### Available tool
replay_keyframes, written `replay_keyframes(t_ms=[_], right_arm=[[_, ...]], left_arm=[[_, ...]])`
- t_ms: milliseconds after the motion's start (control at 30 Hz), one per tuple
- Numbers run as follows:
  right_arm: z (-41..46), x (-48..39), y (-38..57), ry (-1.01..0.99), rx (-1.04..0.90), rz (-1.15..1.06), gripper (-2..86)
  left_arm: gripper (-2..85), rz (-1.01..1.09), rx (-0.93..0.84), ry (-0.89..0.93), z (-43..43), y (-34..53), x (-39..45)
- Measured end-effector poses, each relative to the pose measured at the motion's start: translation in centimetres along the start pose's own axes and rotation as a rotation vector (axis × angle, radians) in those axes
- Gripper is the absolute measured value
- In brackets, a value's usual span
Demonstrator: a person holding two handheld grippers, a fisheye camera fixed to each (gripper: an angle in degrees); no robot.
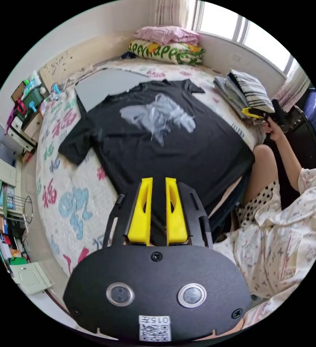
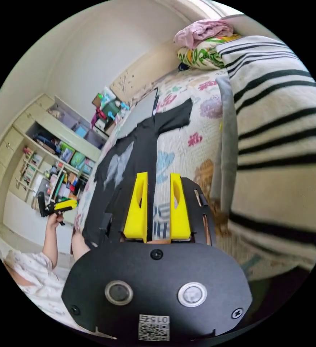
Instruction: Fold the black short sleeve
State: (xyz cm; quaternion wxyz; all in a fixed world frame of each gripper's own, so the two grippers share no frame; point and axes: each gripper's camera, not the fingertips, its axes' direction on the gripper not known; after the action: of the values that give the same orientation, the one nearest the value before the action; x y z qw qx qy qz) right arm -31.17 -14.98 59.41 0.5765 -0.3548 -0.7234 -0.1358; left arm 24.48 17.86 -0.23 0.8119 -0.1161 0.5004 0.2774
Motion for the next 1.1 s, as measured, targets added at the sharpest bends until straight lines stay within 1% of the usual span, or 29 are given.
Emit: replay_keyframes(t_ms=[67,133,167,233,267,300,333,367,400,433,467,533,567,633,767,833,933,1033,1100], right_arm=[[2.0,1.3,-4.8,-0.056,0.070,0.067,10.3],[5.4,3.2,-10.7,-0.122,0.134,0.167,11.2],[6.3,3.7,-12.0,-0.122,0.146,0.189,11.4],[9.4,5.3,-15.7,-0.093,0.175,0.286,12.2],[10.1,5.7,-16.3,-0.092,0.182,0.310,12.4],[11.3,6.6,-17.1,-0.104,0.194,0.360,11.5],[12.0,7.0,-17.6,-0.124,0.222,0.381,10.0],[12.2,7.0,-17.7,-0.119,0.237,0.368,8.9],[12.9,6.7,-17.7,-0.065,0.239,0.355,6.5],[12.9,6.7,-17.0,-0.056,0.255,0.366,3.8],[12.7,6.7,-16.5,-0.074,0.266,0.360,3.2],[11.9,7.2,-14.3,-0.157,0.305,0.354,1.6],[11.8,7.2,-13.8,-0.170,0.310,0.355,1.3],[11.2,5.9,-12.3,-0.147,0.313,0.337,0.7],[10.6,4.3,-9.5,-0.133,0.309,0.335,0.4],[10.4,3.2,-7.3,-0.127,0.300,0.331,0.3],[10.2,2.1,-3.7,-0.144,0.299,0.320,0.3],[10.3,0.8,0.4,-0.153,0.298,0.298,0.3],[10.2,-0.6,2.8,-0.169,0.292,0.239,0.3]], left_arm=[[8.1,0.033,0.068,0.036,1.9,-5.7,0.0],[8.5,0.092,0.117,0.050,5.6,-13.9,0.7],[8.7,0.103,0.126,0.057,6.7,-16.0,0.9],[9.1,0.100,0.155,0.145,11.3,-24.2,0.9],[9.2,0.090,0.159,0.173,12.6,-26.2,0.8],[9.2,0.069,0.165,0.222,15.1,-30.0,0.5],[9.3,0.050,0.163,0.255,17.8,-33.6,0.4],[9.3,0.039,0.160,0.265,19.2,-35.3,0.3],[9.5,0.012,0.155,0.281,21.9,-38.6,0.3],[9.7,-0.009,0.152,0.306,24.7,-41.7,0.3],[9.8,-0.018,0.150,0.319,26.1,-43.2,0.4],[10.3,-0.056,0.137,0.344,32.0,-48.6,0.9],[10.4,-0.063,0.134,0.340,33.5,-49.8,1.1],[10.8,-0.092,0.113,0.309,39.3,-54.0,1.6],[11.1,-0.136,0.053,0.318,47.6,-58.8,1.8],[9.8,-0.156,0.013,0.238,52.0,-60.9,1.9],[4.5,-0.196,0.021,0.149,55.2,-61.6,1.6],[0.7,-0.184,0.033,0.187,56.8,-61.9,0.9],[0.1,-0.173,0.099,0.206,55.8,-61.1,0.0]])
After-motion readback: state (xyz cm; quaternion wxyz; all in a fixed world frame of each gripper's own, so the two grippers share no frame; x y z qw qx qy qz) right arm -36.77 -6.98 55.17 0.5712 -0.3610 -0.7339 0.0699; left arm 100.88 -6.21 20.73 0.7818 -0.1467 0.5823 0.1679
